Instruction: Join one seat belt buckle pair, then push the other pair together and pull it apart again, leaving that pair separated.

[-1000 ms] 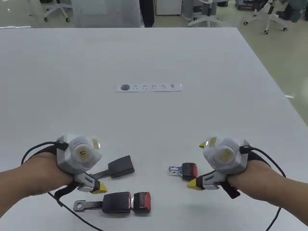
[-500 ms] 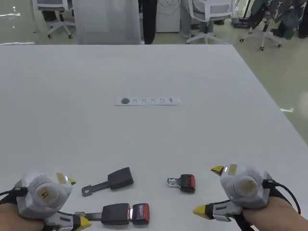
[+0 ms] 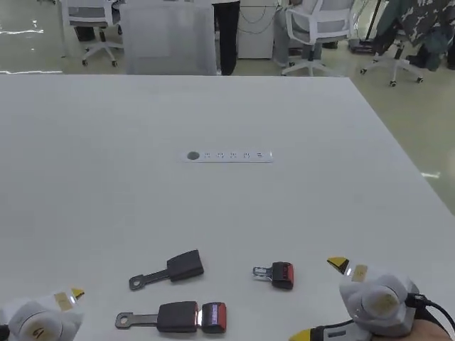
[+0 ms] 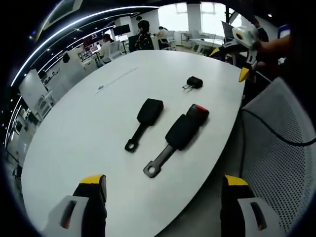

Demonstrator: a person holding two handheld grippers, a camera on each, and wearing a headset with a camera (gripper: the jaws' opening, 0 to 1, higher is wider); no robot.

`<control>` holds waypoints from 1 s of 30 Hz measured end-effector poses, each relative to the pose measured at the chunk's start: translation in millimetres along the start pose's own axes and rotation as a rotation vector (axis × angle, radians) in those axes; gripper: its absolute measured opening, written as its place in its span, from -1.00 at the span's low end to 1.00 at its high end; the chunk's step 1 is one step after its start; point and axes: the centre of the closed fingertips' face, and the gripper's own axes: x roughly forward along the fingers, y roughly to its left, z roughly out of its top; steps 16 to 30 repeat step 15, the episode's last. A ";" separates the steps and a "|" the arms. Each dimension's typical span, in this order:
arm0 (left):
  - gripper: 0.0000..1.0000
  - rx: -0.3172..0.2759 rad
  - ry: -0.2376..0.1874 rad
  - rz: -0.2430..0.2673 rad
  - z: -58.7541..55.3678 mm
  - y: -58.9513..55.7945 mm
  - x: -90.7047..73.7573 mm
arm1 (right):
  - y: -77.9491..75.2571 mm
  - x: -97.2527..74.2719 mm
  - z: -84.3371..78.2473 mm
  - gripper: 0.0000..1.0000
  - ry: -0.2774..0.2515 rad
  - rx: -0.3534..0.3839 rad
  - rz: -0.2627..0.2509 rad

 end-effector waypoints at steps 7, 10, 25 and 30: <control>1.00 0.005 -0.006 -0.002 -2.9 -4.0 1.3 | 7.9 -0.5 -1.1 1.00 -0.001 -0.005 0.010; 1.00 0.003 -0.006 -0.005 -3.8 -5.8 1.5 | 9.4 -1.0 -0.6 1.00 -0.002 -0.004 0.011; 1.00 0.040 0.011 0.009 -6.1 -3.2 2.3 | 9.5 -1.3 2.0 1.00 -0.011 -0.004 0.010; 1.00 0.040 0.011 0.009 -6.1 -3.2 2.3 | 9.5 -1.3 2.0 1.00 -0.011 -0.004 0.010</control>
